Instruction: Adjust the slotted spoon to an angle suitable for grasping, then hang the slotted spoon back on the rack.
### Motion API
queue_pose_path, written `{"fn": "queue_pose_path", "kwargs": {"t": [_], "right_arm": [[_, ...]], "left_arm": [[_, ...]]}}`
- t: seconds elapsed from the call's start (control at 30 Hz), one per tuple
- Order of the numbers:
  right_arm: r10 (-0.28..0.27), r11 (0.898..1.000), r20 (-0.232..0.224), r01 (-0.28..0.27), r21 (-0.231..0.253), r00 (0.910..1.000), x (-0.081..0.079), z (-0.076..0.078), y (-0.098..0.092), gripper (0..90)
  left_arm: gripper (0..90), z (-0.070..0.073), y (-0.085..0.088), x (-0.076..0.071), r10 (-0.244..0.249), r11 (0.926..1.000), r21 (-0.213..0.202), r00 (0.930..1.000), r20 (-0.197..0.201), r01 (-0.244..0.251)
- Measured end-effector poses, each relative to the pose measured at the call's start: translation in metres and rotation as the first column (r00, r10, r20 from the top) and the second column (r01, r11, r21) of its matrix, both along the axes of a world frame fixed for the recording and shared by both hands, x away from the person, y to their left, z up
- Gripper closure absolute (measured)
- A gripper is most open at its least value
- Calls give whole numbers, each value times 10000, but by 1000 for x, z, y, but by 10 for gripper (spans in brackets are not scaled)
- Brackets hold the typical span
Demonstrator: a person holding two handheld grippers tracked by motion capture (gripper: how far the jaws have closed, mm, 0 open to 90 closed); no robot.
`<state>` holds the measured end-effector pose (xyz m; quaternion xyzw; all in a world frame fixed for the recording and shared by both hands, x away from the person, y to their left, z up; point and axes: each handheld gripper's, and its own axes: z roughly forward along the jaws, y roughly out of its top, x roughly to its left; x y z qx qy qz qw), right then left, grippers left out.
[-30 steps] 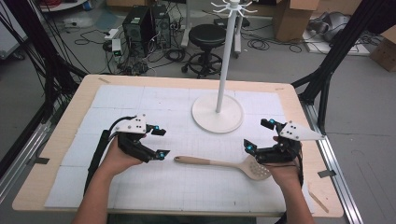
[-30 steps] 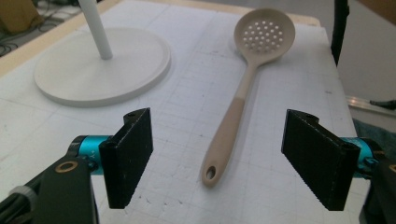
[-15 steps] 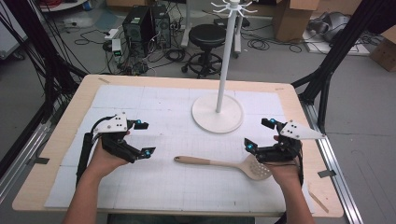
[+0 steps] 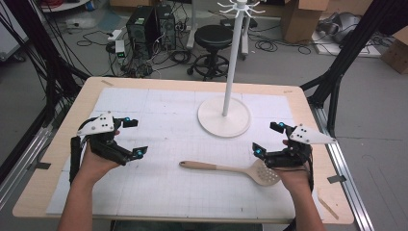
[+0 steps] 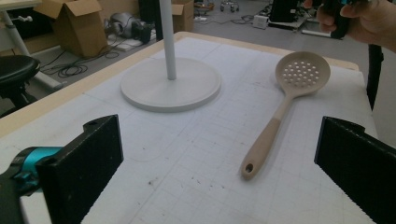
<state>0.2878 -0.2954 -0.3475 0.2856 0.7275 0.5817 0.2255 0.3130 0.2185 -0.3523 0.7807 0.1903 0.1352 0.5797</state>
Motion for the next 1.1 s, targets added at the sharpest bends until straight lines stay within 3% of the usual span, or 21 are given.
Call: {"fn": "queue_pose_path", "kwargs": {"t": [0.27, 0.4, 0.57, 0.73, 0.9, 1.1], "right_arm": [[90, 9999, 44, -89, -75, 10000, 0, 2, 4, 17], [109, 9999, -178, -111, -130, 9998, 1, 0, 6, 17], [437, 9983, -129, -442, -391, 9990, 2, 0, 12, 17], [888, 9925, -391, -917, -807, 9953, 7, 2, 24, 17], [1432, 9718, -833, -1560, -1768, 9862, 20, -2, 47, 17], [2229, 9253, -1493, -2572, -2786, 9634, 36, -11, 78, 17]], "left_arm": [[17, -1, 1, 2, 41, 10000, -71, 10000, 83, -40], [17, -2, 4, 3, 162, 9999, -54, 9999, 54, -162], [17, -3, 9, 5, 338, 9994, -99, 9994, 42, -337], [17, -4, 13, 3, 410, 9991, -114, 9991, 107, -409], [17, -1, 20, 1, 598, 9980, -237, 9980, 228, -592], [17, 1, 25, -1, 722, 9971, -249, 9970, 292, -715]]}}
